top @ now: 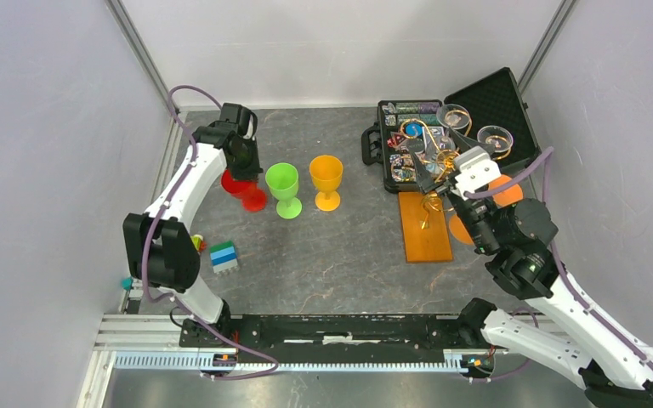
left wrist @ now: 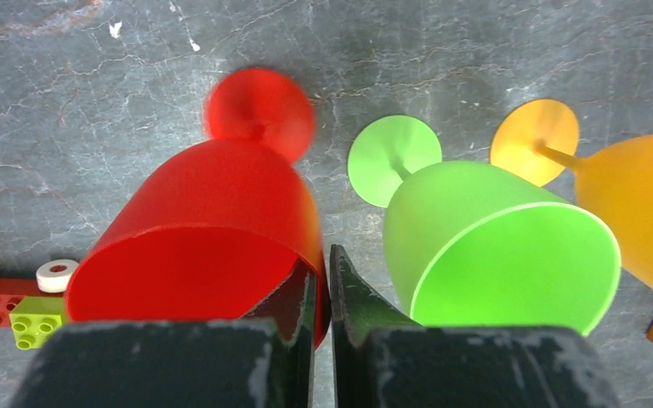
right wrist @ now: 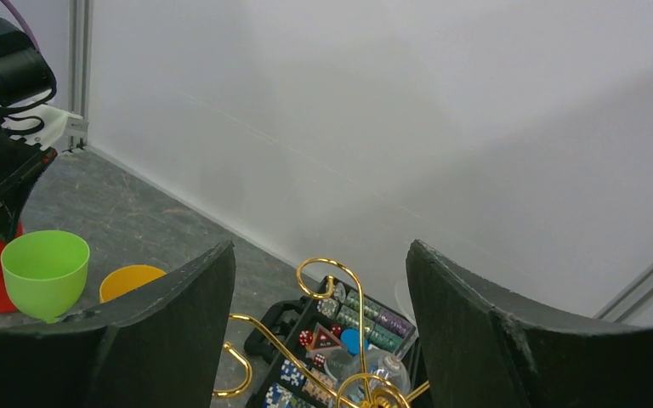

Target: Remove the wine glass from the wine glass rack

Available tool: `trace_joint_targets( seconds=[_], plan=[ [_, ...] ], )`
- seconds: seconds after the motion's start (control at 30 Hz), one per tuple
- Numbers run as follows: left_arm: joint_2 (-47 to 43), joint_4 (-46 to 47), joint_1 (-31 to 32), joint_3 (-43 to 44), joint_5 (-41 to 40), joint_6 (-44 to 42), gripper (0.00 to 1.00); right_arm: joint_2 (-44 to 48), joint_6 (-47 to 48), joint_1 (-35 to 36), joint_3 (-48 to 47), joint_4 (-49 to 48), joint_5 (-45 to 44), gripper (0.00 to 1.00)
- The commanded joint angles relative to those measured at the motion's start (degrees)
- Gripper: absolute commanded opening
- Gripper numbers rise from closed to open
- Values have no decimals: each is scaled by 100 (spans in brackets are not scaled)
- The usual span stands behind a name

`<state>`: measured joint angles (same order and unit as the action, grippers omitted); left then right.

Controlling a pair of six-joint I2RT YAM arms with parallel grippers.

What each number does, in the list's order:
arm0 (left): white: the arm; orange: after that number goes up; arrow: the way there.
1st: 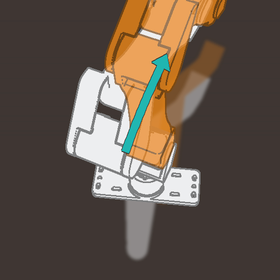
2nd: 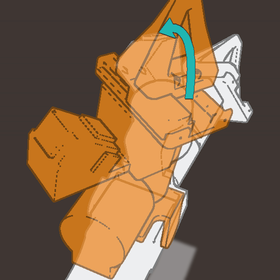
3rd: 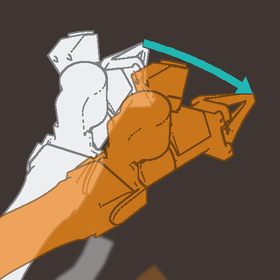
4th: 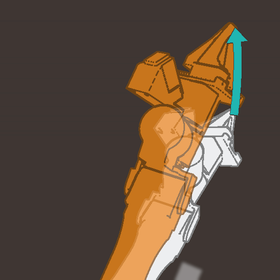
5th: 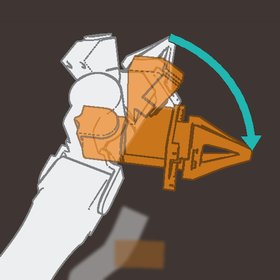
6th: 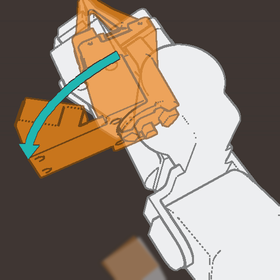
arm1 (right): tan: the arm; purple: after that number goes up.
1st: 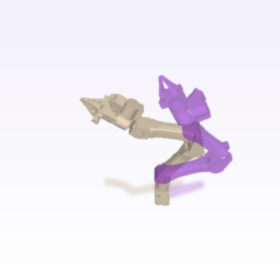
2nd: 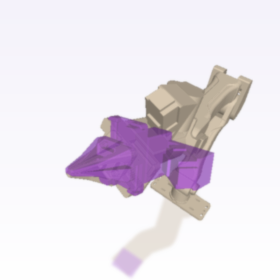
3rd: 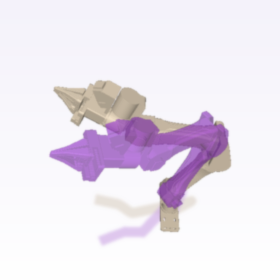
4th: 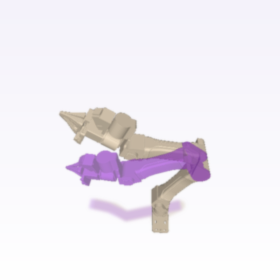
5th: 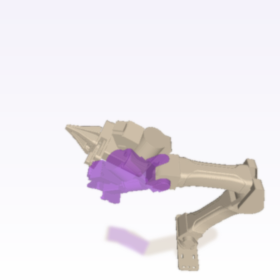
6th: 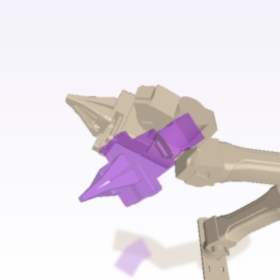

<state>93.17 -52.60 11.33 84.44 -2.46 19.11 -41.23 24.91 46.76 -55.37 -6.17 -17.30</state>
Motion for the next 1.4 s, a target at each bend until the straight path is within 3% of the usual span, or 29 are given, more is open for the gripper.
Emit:
trace_joint_targets(
  seconds=[0.0,0.13,0.47,0.63,0.8,0.93,1.07,1.37],
  plan=[
    [197,-339,-17,326,-236,-369,10,206,-64,18,7,130,-183,78],
    [207,-360,-17,336,-344,-356,16,283,-91,17,54,188,-243,78],
    [-29,-444,-17,613,-62,-395,50,305,-119,21,-142,568,-616,79],
    [-551,-420,-17,767,-267,-434,68,98,-50,17,-845,1563,-1052,81],
    [-1149,-72,-16,729,-345,-444,84,-377,314,17,-1566,2642,-2264,84],
    [-1745,625,-17,263,39,-429,100,-745,756,22,-1822,3150,-3514,86],
    [-2361,1340,-15,-210,392,-362,100,-712,1110,19,-1758,3216,-4238,89],
    [-2928,1946,-17,-675,869,-146,100,-130,1199,18,-1666,4018,-4146,89]
  ],
)
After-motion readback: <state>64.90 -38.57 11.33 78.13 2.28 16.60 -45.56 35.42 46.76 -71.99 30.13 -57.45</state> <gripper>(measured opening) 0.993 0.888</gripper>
